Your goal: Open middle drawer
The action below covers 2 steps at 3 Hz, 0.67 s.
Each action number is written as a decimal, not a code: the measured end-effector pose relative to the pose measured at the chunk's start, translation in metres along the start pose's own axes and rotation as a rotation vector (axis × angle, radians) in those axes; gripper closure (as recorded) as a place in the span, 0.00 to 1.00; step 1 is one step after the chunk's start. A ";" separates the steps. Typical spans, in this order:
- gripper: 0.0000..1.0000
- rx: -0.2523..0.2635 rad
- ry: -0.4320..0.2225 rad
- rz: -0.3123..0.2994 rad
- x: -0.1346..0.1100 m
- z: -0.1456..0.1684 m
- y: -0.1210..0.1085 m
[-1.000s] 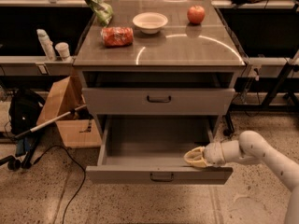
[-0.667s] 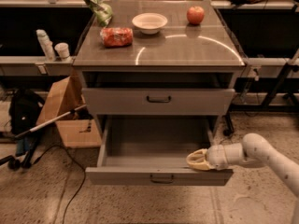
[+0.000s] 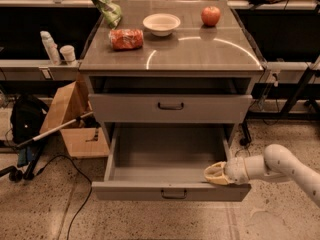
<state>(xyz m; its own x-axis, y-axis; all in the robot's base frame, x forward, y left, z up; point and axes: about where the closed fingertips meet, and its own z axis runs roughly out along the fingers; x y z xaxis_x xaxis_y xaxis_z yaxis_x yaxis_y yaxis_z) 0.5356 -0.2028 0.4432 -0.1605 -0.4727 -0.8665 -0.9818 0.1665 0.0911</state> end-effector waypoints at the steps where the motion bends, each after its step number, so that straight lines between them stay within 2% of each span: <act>1: 1.00 -0.003 0.023 0.014 0.004 0.002 0.009; 2: 1.00 -0.002 0.035 0.017 0.004 0.002 0.011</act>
Offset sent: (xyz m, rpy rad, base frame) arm -0.0804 0.0084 -0.0311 -0.2730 0.1174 -0.0372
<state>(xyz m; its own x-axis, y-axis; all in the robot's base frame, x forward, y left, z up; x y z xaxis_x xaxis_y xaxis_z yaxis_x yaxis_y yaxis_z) 0.5240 -0.2012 0.4396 -0.1811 -0.4998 -0.8470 -0.9791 0.1730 0.1073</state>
